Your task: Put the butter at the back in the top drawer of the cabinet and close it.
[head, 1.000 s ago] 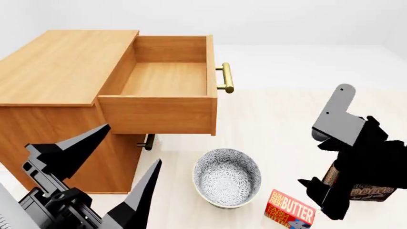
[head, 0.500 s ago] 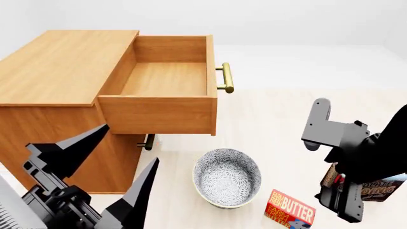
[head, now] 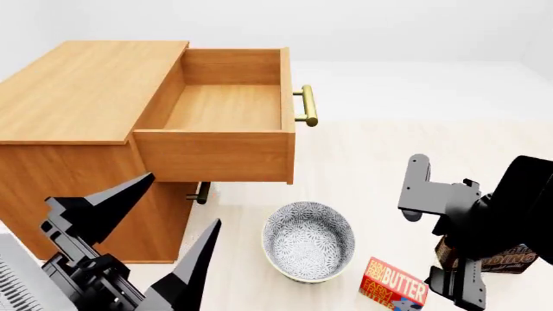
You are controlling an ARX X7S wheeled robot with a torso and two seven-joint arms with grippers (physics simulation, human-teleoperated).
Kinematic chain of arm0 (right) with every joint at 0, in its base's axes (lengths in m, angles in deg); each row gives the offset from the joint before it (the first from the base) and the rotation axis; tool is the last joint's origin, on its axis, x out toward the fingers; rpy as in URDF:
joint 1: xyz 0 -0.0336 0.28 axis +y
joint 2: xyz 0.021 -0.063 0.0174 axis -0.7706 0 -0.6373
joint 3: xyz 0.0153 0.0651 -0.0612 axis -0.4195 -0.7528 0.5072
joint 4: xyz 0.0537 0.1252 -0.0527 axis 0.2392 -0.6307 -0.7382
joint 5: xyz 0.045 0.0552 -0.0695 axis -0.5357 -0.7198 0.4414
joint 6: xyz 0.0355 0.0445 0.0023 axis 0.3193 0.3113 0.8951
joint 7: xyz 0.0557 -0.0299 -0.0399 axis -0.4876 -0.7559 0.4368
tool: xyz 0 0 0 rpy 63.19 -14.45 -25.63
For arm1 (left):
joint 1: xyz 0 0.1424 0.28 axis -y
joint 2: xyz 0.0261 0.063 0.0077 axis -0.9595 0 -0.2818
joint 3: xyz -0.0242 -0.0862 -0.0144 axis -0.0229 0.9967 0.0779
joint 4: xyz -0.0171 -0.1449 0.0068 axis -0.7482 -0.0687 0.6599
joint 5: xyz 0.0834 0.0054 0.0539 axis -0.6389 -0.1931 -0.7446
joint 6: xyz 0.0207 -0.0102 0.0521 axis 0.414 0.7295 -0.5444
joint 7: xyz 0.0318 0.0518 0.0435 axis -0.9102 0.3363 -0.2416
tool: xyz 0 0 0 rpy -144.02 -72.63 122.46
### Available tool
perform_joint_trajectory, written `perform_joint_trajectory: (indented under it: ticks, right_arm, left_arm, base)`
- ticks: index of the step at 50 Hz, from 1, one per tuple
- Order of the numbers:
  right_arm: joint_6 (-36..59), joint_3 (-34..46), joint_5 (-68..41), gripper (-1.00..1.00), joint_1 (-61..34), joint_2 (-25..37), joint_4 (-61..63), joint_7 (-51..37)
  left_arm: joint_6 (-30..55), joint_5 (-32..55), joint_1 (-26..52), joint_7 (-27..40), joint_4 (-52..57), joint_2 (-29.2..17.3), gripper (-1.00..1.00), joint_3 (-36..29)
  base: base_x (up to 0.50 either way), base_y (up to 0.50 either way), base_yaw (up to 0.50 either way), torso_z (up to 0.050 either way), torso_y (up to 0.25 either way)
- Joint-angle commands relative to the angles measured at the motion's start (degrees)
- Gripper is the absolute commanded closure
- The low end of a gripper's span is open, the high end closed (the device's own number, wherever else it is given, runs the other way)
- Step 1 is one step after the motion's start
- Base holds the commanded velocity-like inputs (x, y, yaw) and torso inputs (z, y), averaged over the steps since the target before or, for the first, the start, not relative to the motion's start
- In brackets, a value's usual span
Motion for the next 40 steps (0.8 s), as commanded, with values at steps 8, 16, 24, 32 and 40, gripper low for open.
perform_joint_trajectory:
  ticks: [8, 16, 24, 32, 40]
  right_arm:
    - [-3.5, 3.8, 2.0, -1.0, 3.6, -1.0, -2.8, 0.4]
    - [-5.4, 4.0, 2.3, -1.0, 5.6, -1.8, -5.1, -0.1]
    - [-6.5, 4.0, 2.3, -1.0, 6.8, -2.3, -7.2, -0.3]
    - [-8.3, 3.1, 2.0, -1.0, 8.4, -2.6, -9.3, -1.2]
    - [-10.0, 3.0, 2.1, -1.0, 9.8, -3.1, -11.0, -1.4]
  left_arm:
    - [0.2, 0.4, -0.1, -0.5, -0.5, 0.5, -1.0, 0.0]
    - [0.4, 0.8, -0.2, -0.7, -0.7, 0.6, -1.0, 0.1]
    - [0.3, 0.8, -0.4, -0.9, -1.0, 0.9, -1.0, 0.0]
    - [0.4, 0.7, -0.6, -0.7, -1.2, 1.2, -1.0, 0.0]
    - [0.5, 0.6, -0.7, -0.6, -1.3, 1.4, -1.0, 0.0]
  base:
    - [0.0, 0.0, 0.0, 0.0, 0.0]
    - [0.0, 0.0, 0.0, 0.0, 0.0]
    - [0.0, 0.0, 0.0, 0.0, 0.0]
    - [0.0, 0.0, 0.0, 0.0, 0.0]
    - [0.0, 0.0, 0.0, 0.0, 0.0]
